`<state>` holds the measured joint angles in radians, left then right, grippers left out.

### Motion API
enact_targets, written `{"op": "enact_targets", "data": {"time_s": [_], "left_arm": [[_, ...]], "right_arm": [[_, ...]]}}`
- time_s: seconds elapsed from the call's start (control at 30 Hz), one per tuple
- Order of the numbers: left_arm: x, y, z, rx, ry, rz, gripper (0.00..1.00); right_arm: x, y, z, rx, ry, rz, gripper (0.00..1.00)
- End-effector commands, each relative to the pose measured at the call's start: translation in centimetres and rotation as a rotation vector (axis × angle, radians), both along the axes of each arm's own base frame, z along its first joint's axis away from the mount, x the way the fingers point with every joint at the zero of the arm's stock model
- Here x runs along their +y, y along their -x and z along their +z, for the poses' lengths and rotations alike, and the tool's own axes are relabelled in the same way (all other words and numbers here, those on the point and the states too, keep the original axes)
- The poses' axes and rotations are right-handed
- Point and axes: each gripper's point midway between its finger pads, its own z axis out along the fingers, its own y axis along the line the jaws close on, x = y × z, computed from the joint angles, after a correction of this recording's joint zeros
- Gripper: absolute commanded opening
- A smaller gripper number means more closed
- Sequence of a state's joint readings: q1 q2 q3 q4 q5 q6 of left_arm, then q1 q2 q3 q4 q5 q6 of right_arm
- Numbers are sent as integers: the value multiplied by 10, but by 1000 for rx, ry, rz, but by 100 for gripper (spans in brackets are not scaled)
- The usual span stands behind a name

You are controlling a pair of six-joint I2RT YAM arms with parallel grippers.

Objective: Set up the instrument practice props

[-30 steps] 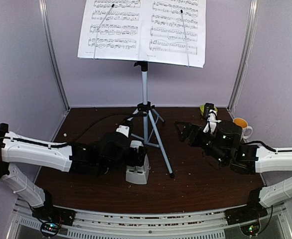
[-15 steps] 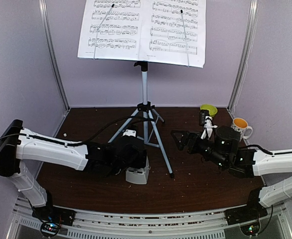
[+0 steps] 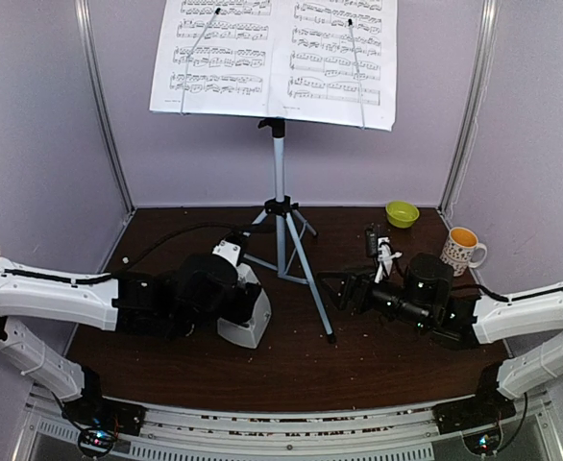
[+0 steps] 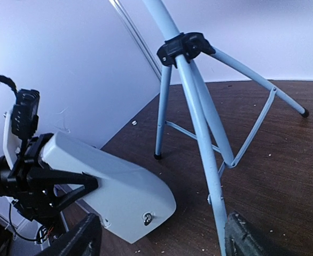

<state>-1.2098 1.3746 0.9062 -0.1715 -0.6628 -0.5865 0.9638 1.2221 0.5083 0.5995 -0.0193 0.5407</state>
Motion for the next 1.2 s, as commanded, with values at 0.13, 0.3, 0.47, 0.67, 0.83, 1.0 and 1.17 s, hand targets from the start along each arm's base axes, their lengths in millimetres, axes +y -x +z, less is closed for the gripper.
{"op": "enact_targets", "data": {"time_s": [0.13, 0.3, 0.47, 0.67, 0.83, 1.0, 1.17], "left_arm": [[-19, 12, 114, -421, -215, -46, 25], [-17, 11, 129, -432, -294, -13, 24], [-16, 12, 141, -411, -284, 4, 23], [-19, 17, 150, -396, -222, -18, 23], [-19, 19, 153, -390, -200, -26, 23], [-18, 20, 155, -386, -173, -30, 23], [-18, 25, 159, -384, -120, -62, 22]], "right_arm": [[26, 16, 11, -161, -73, 127, 69], [48, 16, 7, -205, -44, 136, 58], [69, 21, 4, -263, -21, 110, 53], [91, 20, 8, -308, -43, 114, 51], [103, 23, 11, -320, -52, 121, 50], [112, 18, 9, -294, -48, 89, 46], [114, 11, 2, -276, -19, 58, 41]]}}
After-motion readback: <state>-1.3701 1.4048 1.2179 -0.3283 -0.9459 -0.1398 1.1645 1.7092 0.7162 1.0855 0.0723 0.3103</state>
